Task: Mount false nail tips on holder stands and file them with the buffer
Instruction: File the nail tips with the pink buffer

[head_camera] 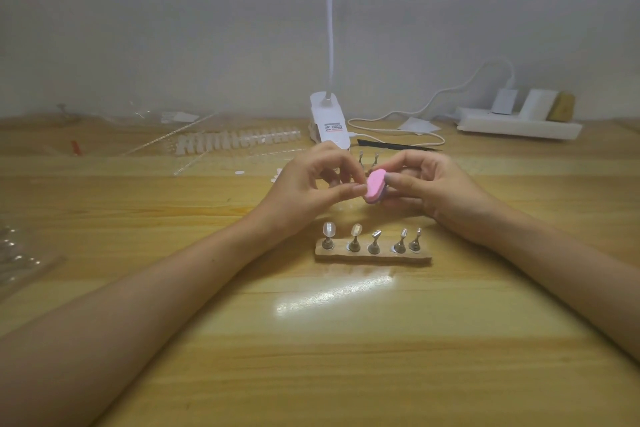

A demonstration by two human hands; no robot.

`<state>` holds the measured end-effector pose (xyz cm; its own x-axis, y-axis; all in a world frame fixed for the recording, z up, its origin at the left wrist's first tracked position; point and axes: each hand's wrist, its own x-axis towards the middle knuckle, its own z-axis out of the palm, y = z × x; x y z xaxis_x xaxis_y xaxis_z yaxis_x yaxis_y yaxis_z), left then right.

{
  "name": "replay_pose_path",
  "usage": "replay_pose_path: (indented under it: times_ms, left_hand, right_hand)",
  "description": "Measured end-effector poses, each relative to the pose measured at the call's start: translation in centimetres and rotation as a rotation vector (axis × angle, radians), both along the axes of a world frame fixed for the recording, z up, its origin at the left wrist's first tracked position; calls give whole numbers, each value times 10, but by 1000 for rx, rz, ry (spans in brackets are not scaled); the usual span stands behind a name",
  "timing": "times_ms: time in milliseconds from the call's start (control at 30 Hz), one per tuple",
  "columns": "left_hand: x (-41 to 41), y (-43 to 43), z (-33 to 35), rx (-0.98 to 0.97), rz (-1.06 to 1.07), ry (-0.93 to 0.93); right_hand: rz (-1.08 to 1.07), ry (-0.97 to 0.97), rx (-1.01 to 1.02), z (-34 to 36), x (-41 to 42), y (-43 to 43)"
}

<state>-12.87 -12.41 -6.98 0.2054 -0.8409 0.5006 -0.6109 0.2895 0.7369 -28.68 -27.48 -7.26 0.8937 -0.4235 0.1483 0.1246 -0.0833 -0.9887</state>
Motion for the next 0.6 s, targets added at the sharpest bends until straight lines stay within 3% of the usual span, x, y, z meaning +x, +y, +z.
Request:
replay_pose_path:
  times_ms: [133,267,400,533,600]
  left_hand:
    - [1,0,1,-14,0,8]
    - [1,-1,1,-36,25,18]
    - [0,-2,0,-20,4,-15]
    - [2,-2,0,-31,15,-6]
    - [2,-2,-1,-27,9,0]
  right_hand:
    - [8,-8,4,0,0,0]
    - [66,63,-162,-4,-2,5]
    - [-20,-10,-42,-1,-2,5]
    - [75,69,-154,-2,-2,5]
    - [52,41,-115,-2,-2,5]
